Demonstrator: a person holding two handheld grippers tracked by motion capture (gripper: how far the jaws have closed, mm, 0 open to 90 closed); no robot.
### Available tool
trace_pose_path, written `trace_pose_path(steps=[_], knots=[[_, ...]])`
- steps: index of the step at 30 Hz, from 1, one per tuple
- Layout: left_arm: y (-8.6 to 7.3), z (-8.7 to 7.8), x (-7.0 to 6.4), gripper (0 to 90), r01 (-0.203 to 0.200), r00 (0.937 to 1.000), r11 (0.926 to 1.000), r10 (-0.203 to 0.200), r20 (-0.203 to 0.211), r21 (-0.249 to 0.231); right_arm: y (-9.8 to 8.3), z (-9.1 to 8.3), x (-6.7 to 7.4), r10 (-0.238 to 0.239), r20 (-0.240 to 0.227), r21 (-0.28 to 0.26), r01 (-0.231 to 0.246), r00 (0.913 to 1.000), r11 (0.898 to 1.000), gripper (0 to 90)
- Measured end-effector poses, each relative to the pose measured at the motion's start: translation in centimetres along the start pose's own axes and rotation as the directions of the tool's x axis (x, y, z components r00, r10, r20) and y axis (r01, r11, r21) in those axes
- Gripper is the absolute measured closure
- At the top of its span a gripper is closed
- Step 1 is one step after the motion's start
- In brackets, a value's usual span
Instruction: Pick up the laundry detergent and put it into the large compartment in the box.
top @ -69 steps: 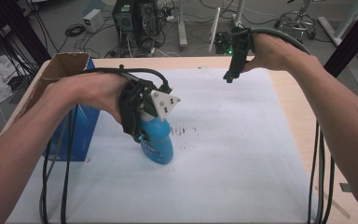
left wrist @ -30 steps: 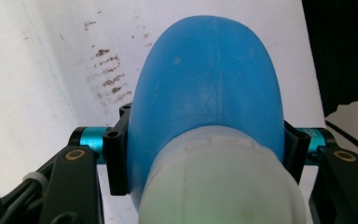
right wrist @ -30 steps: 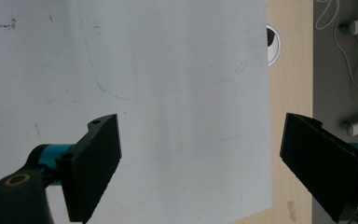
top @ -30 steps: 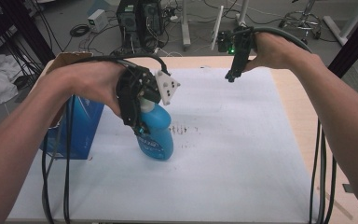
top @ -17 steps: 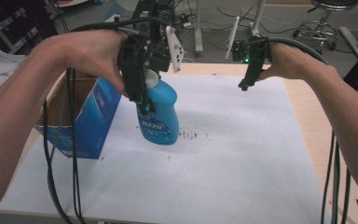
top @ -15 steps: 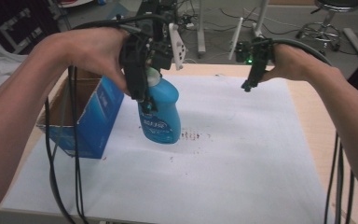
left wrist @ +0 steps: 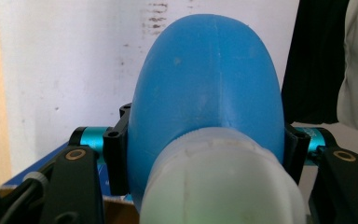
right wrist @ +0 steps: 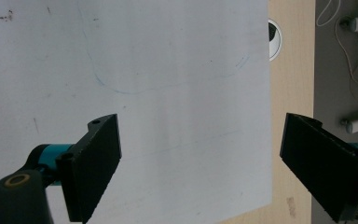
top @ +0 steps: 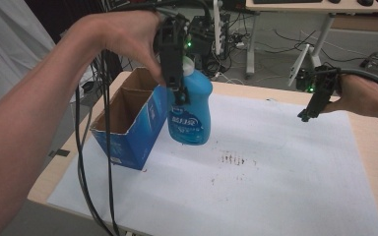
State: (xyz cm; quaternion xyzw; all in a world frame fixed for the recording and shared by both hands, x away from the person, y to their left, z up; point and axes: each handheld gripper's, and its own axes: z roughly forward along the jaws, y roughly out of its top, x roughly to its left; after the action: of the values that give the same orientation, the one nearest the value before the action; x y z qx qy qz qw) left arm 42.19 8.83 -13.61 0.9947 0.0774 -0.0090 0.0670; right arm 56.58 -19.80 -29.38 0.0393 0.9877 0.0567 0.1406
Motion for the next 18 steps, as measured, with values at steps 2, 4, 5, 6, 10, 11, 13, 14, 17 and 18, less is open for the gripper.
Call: trace_pose_path(steps=[2,4,5,6,10,11,13,14,17,18], knots=[[-0.5,-0.8,0.2,37.9,0.026,0.9996,0.9996,-0.027,-0.011,-0.004,0.1,-0.1,0.0,-0.002,0.000,0.000,0.002,1.0000,1.000,11.6],[-1.0,-1.4,0.4,37.9,0.050,0.9986,0.9988,-0.050,-0.019,-0.002,0.1,-0.1,0.1,-0.006,0.001,-0.001,0.006,1.0000,1.000,11.6],[-1.3,-1.7,0.4,37.9,0.060,0.9978,0.9981,-0.061,-0.025,-0.009,0.1,-0.1,0.1,-0.004,0.001,0.000,0.004,1.0000,1.000,11.6],[-1.6,-2.0,0.6,37.9,0.071,0.9971,0.9974,-0.071,-0.028,-0.011,0.1,-0.1,0.1,-0.004,0.001,-0.001,0.004,1.0000,1.000,11.6],[-3.2,-2.9,1.2,37.9,0.129,0.9903,0.9910,-0.130,-0.047,-0.036,0.2,-0.2,0.1,-0.004,0.001,-0.002,0.004,1.0000,1.000,11.6],[-3.7,-3.1,1.4,37.9,0.144,0.9879,0.9890,-0.146,-0.052,-0.032,0.2,-0.2,0.1,-0.005,0.001,-0.002,0.005,1.0000,1.000,11.6],[-4.6,-3.4,1.7,37.9,0.174,0.9827,0.9841,-0.176,-0.058,-0.036,0.2,-0.2,0.1,-0.003,0.000,-0.002,0.003,1.0000,1.000,11.6],[-5.1,-3.6,1.8,37.9,0.189,0.9797,0.9812,-0.191,-0.060,-0.039,0.2,-0.2,0.1,0.001,0.000,0.001,-0.001,1.0000,1.000,11.6],[-6.0,-4.1,2.1,37.9,0.224,0.9715,0.9728,-0.228,-0.065,-0.057,0.2,-0.1,0.1,0.000,-0.001,0.003,0.000,1.0000,1.000,11.6],[-6.9,-4.5,2.3,38.0,0.254,0.9633,0.9647,-0.259,-0.071,-0.069,0.3,0.1,0.1,-0.003,-0.002,0.007,0.003,1.0000,1.000,11.6]])
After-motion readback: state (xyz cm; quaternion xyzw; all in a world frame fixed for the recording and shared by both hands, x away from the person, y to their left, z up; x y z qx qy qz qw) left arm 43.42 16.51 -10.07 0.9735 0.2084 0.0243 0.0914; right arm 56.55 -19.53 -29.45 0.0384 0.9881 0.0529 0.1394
